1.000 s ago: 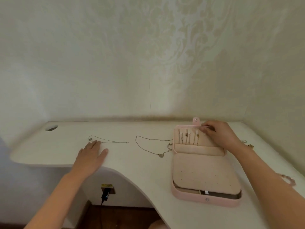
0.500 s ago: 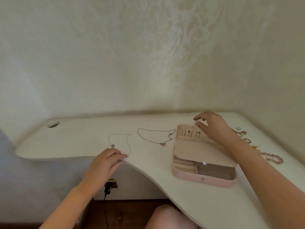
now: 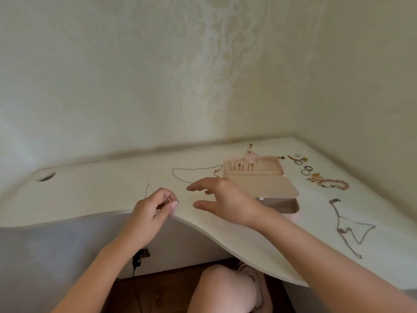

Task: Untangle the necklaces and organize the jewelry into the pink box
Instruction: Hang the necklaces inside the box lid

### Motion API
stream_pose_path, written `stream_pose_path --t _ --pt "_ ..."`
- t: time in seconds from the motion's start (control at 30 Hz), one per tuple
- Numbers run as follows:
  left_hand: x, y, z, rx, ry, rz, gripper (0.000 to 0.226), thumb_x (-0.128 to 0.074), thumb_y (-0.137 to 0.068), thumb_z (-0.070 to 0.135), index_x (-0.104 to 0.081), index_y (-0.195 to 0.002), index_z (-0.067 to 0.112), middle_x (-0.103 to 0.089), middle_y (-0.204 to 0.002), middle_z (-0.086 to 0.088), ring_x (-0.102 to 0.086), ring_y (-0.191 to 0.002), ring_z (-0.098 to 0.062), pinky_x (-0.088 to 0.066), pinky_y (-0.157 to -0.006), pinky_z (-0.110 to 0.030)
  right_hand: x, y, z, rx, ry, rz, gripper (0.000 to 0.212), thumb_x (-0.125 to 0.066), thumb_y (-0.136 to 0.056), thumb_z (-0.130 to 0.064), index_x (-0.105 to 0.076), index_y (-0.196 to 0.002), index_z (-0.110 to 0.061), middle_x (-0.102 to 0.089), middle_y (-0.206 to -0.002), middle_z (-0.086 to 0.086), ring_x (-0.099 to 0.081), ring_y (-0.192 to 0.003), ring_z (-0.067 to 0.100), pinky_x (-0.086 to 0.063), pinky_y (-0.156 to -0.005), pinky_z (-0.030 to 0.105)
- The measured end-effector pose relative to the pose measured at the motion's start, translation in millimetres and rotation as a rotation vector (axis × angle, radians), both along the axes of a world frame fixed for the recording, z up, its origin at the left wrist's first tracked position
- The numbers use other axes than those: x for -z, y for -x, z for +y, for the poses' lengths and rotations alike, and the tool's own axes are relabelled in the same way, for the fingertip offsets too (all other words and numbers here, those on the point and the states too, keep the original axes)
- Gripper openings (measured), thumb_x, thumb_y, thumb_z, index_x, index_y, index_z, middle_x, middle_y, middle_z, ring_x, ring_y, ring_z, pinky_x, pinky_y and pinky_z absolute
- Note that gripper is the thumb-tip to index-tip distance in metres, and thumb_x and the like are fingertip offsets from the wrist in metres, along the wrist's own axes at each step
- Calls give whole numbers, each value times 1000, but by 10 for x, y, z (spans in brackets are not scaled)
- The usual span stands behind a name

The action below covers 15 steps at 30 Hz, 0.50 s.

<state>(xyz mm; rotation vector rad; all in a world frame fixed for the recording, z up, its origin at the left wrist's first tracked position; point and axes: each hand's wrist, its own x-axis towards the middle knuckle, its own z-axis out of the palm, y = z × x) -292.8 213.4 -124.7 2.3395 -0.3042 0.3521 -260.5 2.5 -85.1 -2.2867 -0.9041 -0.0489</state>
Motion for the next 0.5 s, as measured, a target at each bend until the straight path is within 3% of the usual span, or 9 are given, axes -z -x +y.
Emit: stream_pose_path --t 0.1,0.2,0.27,0.37,0.43,0.5 --pt "-240 84 -232 73 85 -7 9 -58 -91 16 -60 -84 22 -62 -60 7 -54 -52 -8 -43 -58 -17 -23 8 126 -52 -85 277 35 -70 -84 -27 -64 -115 -15 -65 -116 0 -57 -106 10 -44 -95 26" --pt "-418 148 -317 94 208 16 12 -61 -86 31 -63 -77 23 -57 -56 -1 -39 -46 -6 -36 -50 -23 -134 81 60 -125 -201 452 15 -66 -88 -24 -66 -91 -9 -65 -72 0 -54 -68 7 -43 -72 18" --pt "-501 166 -285 141 300 117 31 -65 -80 51 -62 -70 21 -46 -53 -3 -32 -47 -9 -31 -47 -19 -204 128 -69 -185 -308 556 16 -58 -93 -22 -67 -86 -11 -51 -50 -7 -46 -53 7 -45 -70 14" --pt "-549 182 -237 265 408 361 51 -65 -67 63 -50 -58 15 -28 -52 3 -23 -46 -11 -25 -44 -16 -249 132 -350 -208 -449 659 23 -51 -97 -22 -68 -85 -12 -25 -48 -5 -26 -48 15 -43 -61 20" --pt "-524 183 -210 330 502 454 55 -72 -62 65 -47 -54 16 -27 -50 4 -22 -43 -10 -24 -41 -15 -255 126 -557 -212 -505 715 23 -53 -94 -25 -69 -86 -11 -23 -50 -4 -20 -51 20 -37 -53 19" --pt "-494 166 -198 369 700 528 54 -81 -56 61 -49 -53 17 -27 -48 5 -23 -40 -7 -25 -38 -14 -257 132 -759 -210 -568 786 23 -53 -90 -24 -71 -84 -12 -28 -50 -4 -23 -47 12 -31 -47 17"
